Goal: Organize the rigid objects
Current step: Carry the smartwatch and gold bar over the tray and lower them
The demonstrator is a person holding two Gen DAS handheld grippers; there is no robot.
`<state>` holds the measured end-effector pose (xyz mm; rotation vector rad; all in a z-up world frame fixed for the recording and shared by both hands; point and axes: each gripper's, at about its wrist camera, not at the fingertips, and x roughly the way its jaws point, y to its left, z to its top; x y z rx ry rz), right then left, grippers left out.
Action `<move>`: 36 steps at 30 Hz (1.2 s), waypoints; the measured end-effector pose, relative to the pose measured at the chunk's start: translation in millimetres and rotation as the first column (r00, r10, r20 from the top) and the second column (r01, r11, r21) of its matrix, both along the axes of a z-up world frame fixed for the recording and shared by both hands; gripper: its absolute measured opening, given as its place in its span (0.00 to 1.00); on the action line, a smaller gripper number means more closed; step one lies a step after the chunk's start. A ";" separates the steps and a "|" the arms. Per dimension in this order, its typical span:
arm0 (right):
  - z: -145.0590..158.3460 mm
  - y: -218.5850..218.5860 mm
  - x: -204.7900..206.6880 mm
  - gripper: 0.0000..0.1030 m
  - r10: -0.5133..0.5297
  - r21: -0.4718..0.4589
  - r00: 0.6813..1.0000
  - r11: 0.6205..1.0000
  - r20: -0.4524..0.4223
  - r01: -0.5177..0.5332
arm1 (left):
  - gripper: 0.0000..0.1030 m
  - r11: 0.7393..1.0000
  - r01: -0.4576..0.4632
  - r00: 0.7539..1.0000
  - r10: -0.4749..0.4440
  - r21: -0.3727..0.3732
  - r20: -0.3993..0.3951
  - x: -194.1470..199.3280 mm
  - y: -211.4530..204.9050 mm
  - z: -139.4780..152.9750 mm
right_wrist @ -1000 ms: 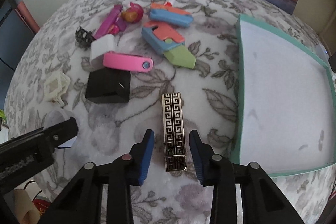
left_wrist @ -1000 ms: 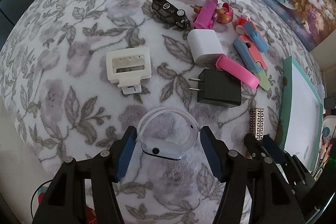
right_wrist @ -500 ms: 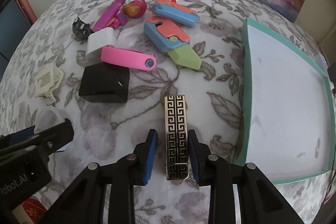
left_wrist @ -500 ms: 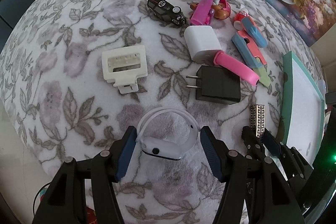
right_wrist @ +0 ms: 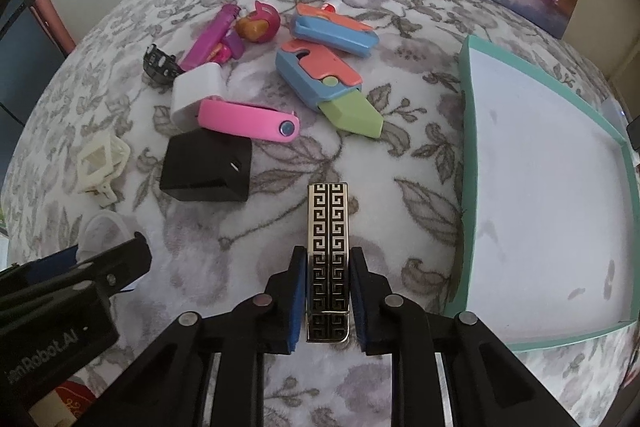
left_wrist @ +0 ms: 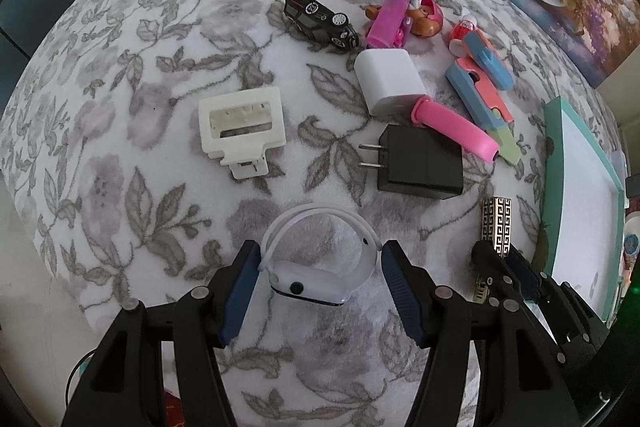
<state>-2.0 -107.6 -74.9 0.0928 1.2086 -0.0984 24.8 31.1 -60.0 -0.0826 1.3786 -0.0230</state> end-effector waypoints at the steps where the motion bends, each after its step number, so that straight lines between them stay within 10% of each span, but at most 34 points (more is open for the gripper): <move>1: 1.3 -0.7 -0.1 0.21 -0.001 0.008 1.000 1.000 0.003 0.001 | 0.62 1.000 0.000 1.000 0.000 -0.002 0.004 -0.2 0.1 0.7; 24: 77.7 -82.5 -19.0 0.21 -0.255 0.108 0.942 0.966 0.220 0.236 | 0.62 0.995 0.096 0.988 -0.093 -0.019 0.126 6.2 -53.7 70.7; 36: 59.1 -188.0 -51.3 0.21 -0.558 0.072 0.815 0.829 0.153 0.554 | 0.62 0.958 0.272 0.953 -0.256 -0.087 0.160 2.6 -166.8 70.6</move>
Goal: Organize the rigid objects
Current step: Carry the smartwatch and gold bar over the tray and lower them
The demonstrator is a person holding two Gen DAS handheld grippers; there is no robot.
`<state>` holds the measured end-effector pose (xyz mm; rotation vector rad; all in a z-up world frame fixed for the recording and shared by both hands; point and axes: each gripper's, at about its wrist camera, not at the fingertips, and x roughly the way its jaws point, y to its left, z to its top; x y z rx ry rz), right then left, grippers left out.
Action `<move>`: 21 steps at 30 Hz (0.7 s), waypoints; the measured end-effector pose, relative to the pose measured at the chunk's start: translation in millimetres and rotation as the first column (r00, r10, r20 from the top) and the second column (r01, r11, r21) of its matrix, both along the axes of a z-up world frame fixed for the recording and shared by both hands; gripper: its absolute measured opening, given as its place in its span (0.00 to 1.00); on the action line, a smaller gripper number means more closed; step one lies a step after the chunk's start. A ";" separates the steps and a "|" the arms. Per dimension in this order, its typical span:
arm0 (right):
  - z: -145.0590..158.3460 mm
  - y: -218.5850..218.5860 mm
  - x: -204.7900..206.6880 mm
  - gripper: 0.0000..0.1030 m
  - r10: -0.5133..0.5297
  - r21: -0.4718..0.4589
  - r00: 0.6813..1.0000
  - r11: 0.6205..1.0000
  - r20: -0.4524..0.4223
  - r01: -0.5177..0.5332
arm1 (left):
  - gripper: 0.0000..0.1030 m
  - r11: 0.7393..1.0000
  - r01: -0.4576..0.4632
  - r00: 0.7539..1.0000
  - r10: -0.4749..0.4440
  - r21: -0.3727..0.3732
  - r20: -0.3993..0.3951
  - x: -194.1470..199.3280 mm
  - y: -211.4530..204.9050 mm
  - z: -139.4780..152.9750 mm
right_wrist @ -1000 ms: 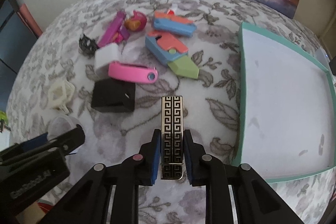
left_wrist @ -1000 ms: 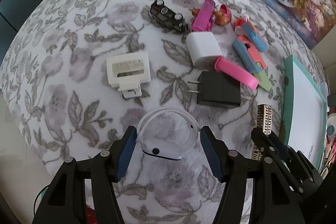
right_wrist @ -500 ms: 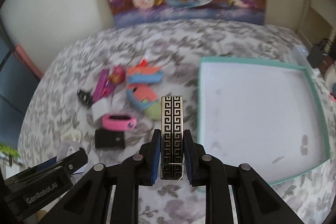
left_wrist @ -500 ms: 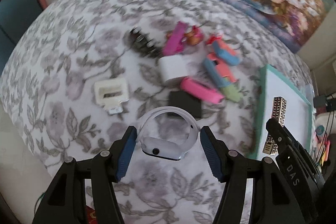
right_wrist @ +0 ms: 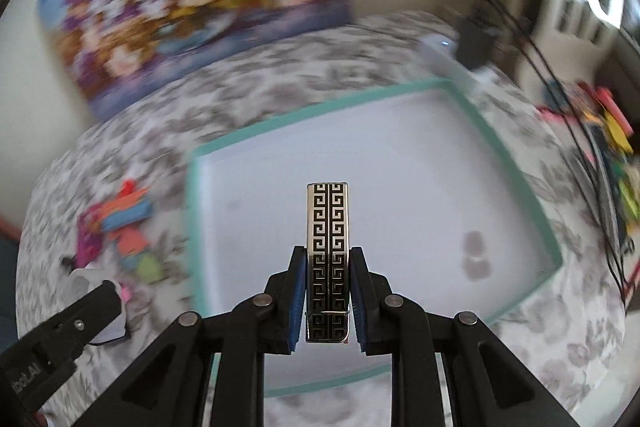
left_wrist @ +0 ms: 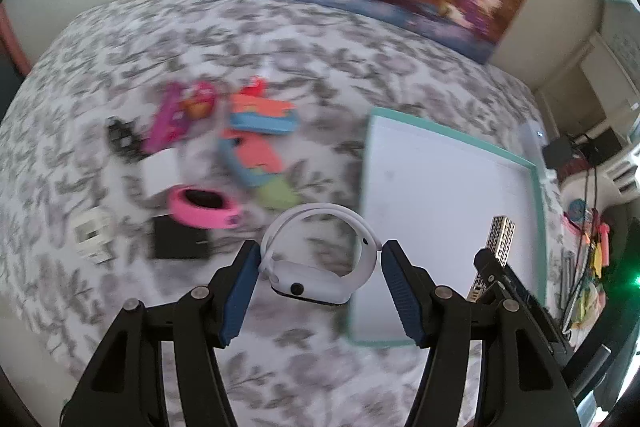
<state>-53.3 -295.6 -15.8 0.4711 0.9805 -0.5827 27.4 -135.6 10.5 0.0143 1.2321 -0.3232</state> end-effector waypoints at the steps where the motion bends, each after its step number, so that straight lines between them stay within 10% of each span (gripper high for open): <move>1: -2.6 -9.3 -3.8 0.21 -0.033 0.004 0.999 0.999 -0.010 0.033 | 0.62 1.000 0.014 1.000 -0.014 -0.001 0.002 -0.6 -7.3 -1.9; 21: -26.9 -63.3 -39.0 0.21 -0.234 -0.006 0.968 0.972 -0.088 0.234 | 0.62 0.966 0.259 0.965 -0.259 0.012 0.047 -20.8 -83.6 -40.4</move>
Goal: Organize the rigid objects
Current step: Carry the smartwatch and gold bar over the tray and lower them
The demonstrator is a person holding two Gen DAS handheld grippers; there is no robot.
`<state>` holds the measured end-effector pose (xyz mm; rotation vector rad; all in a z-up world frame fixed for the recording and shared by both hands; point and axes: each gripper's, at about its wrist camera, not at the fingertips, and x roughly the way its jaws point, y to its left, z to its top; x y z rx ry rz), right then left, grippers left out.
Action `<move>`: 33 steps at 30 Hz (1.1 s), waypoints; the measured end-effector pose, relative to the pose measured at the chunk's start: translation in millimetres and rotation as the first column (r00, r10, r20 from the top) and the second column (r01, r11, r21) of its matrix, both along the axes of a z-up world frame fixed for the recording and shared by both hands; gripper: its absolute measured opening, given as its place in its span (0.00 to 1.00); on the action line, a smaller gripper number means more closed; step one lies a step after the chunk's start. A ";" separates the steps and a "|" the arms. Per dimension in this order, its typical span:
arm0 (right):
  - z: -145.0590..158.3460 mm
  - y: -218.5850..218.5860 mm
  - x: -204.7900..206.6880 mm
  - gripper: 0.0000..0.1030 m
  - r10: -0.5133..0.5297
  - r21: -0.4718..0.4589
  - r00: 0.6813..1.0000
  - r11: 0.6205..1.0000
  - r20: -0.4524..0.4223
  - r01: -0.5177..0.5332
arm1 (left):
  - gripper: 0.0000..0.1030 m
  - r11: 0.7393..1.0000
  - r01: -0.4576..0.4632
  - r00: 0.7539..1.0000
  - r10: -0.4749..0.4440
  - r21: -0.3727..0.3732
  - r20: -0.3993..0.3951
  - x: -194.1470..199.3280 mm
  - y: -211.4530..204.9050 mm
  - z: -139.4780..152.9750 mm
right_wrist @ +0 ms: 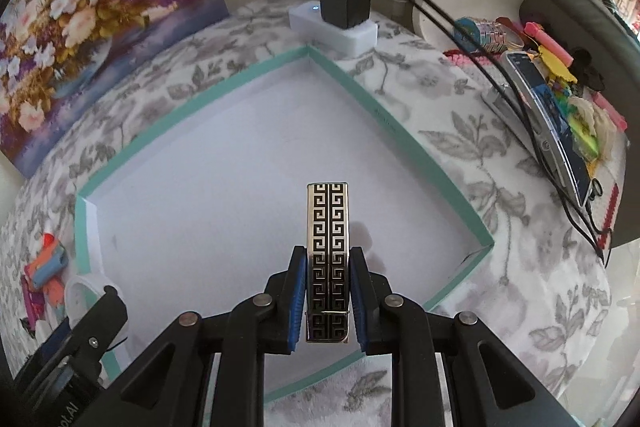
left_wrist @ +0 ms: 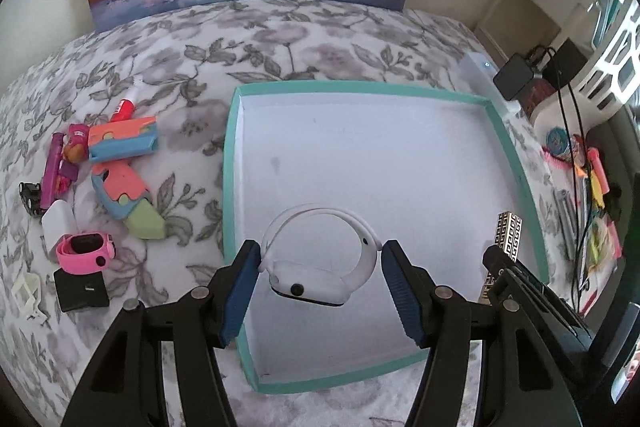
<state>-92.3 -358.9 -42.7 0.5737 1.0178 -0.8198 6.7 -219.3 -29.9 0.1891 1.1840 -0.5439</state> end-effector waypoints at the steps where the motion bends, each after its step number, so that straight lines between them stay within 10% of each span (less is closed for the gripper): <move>1: -0.1 0.7 0.2 0.21 0.004 0.000 1.000 1.000 -0.001 -0.004 | 0.62 1.000 0.000 1.000 0.000 0.004 -0.003 0.4 0.4 -1.5; 33: 13.9 13.3 3.9 0.24 0.048 -0.032 0.999 0.998 0.020 -0.048 | 0.76 0.992 -0.113 0.994 0.112 0.049 0.008 17.3 29.1 6.6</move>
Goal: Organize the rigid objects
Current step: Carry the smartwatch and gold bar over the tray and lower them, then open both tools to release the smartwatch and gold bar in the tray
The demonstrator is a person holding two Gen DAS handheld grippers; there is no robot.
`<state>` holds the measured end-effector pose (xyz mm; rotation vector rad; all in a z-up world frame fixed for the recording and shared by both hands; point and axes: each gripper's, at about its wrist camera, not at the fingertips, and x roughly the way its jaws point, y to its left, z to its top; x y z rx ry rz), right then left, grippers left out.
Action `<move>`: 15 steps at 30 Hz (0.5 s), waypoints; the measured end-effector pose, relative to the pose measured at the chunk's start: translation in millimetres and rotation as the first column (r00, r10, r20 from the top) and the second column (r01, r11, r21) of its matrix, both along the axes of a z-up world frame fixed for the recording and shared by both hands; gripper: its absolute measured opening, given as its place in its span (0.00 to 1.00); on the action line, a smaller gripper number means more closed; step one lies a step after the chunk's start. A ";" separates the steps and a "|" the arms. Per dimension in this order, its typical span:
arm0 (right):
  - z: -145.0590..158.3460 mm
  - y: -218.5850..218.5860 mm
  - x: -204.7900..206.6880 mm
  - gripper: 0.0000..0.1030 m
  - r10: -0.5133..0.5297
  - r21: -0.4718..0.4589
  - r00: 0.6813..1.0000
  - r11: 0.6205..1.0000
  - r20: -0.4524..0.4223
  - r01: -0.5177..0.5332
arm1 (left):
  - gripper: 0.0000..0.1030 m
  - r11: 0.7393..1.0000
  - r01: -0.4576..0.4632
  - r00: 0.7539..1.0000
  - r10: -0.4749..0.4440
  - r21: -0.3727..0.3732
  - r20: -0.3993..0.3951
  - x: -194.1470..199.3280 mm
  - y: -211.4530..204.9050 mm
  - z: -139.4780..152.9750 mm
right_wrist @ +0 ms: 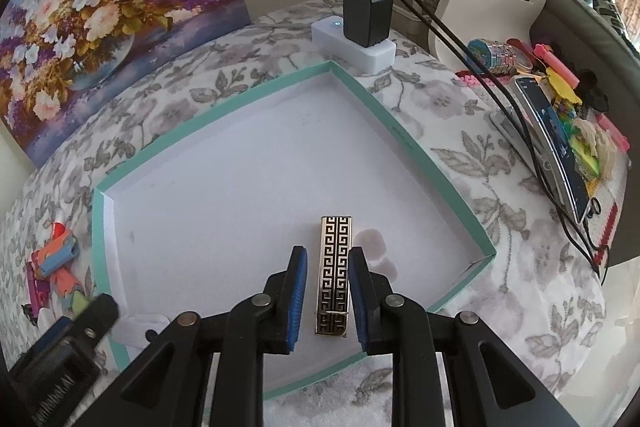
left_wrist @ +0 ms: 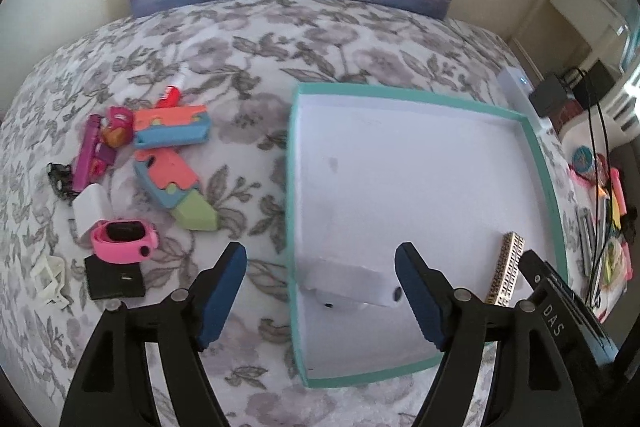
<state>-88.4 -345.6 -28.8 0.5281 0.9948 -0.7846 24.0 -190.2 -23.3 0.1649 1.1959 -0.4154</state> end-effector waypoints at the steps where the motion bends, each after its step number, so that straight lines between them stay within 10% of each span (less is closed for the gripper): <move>1: -0.8 0.5 0.7 0.26 0.002 0.001 1.000 1.000 -0.005 -0.002 | 0.78 1.000 -0.012 1.000 0.012 0.002 0.001 1.5 3.0 0.0; 7: -4.2 5.5 4.8 0.55 0.021 0.015 1.000 1.000 -0.013 -0.021 | 0.89 0.996 -0.094 0.996 0.094 0.008 -0.003 10.6 22.0 -1.7; 15: -9.0 18.3 15.0 0.68 0.086 0.019 0.996 0.996 -0.029 -0.085 | 0.90 0.979 -0.198 0.980 0.198 0.043 0.010 18.7 47.1 -6.0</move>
